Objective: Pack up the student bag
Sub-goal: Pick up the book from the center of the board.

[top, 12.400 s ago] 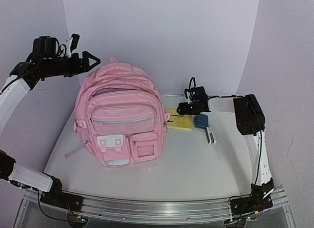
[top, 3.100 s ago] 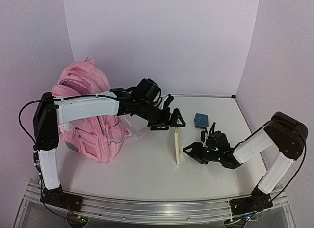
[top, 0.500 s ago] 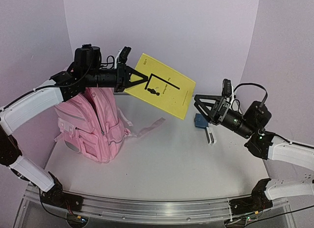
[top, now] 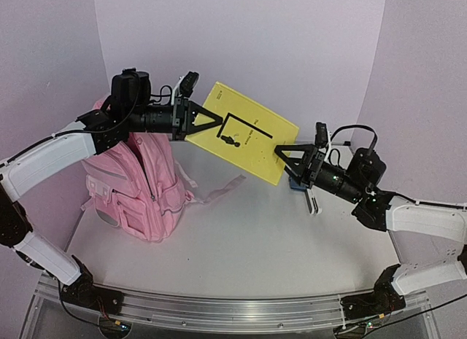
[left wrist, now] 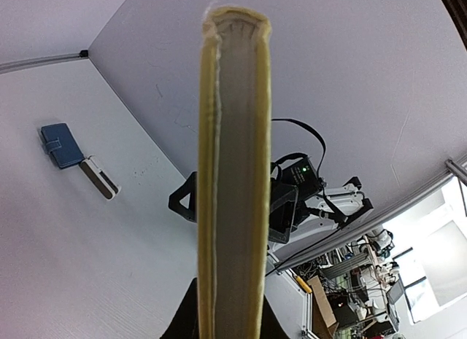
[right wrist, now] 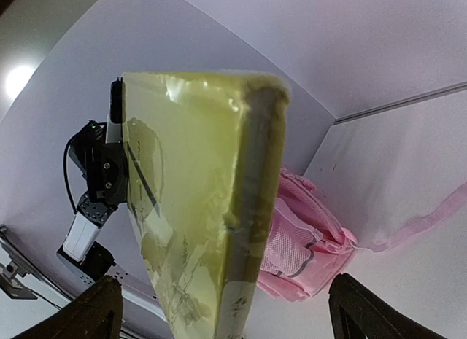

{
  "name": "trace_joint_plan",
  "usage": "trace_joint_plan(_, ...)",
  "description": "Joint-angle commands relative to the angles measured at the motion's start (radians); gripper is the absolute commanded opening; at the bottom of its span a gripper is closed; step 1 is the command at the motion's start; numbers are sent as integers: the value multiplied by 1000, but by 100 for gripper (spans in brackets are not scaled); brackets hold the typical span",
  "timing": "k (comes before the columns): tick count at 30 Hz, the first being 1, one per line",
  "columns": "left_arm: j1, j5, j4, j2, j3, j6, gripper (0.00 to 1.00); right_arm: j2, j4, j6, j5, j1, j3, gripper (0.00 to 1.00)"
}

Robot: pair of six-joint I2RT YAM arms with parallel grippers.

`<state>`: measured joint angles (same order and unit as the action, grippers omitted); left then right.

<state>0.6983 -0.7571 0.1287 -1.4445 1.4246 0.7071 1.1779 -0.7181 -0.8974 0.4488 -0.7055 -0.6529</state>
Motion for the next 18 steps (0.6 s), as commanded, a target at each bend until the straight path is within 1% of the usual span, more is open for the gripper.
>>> trace_joint_plan(1, -2, -98, -161, 49, 20, 6, 0, 29, -98, -14, 69, -3, -86, 91)
trace_joint_plan(4, -2, -128, -167, 40, 20, 12, 0, 44, -147, -40, 102, -3, -113, 83)
trace_joint_plan(7, -2, -130, -161, 37, 20, 9, 0, 56, -207, -83, 125, -3, -122, 70)
trace_joint_plan(9, -2, -130, -149, 33, 27, 5, 0, 58, -236, -105, 125, -3, -119, 56)
trace_joint_plan(11, -2, -126, -123, 30, 41, -10, 0, 55, -253, -116, 115, -3, -111, 39)
trace_joint_plan(15, -3, -64, 13, 36, 89, -78, 0, 31, -272, -118, 78, -3, -87, 5)
trace_joint_plan(16, -5, -46, 45, 39, 102, -96, 1, 19, -272, -111, 64, -3, -82, 1)
trace_joint_plan(17, -9, -28, 81, 42, 117, -113, 5, 8, -273, -102, 50, -3, -75, 0)
trace_joint_plan(18, -16, -9, 123, 39, 141, -129, 12, -7, -272, -91, 30, -3, -64, 0)
